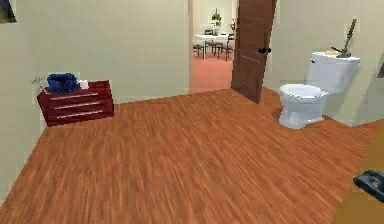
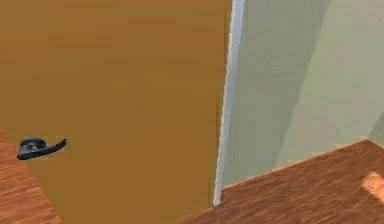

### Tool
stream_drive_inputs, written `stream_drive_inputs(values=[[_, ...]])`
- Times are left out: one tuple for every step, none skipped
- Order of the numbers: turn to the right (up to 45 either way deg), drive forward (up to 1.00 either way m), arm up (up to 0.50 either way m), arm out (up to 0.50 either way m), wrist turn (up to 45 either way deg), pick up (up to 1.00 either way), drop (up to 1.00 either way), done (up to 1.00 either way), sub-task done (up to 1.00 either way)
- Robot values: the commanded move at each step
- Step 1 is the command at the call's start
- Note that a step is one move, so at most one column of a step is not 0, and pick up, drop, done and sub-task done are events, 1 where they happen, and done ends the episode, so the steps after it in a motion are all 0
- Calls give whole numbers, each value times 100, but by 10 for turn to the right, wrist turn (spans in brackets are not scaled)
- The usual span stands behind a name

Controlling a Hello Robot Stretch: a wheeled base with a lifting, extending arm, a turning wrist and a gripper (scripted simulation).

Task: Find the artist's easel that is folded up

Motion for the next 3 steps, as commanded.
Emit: stream_drive_inputs(values=[[-60,0,0,0,0,0,0,0,0],[0,45,0,0,0,0,0,0,0],[60,0,0,0,0,0,0,0,0]])
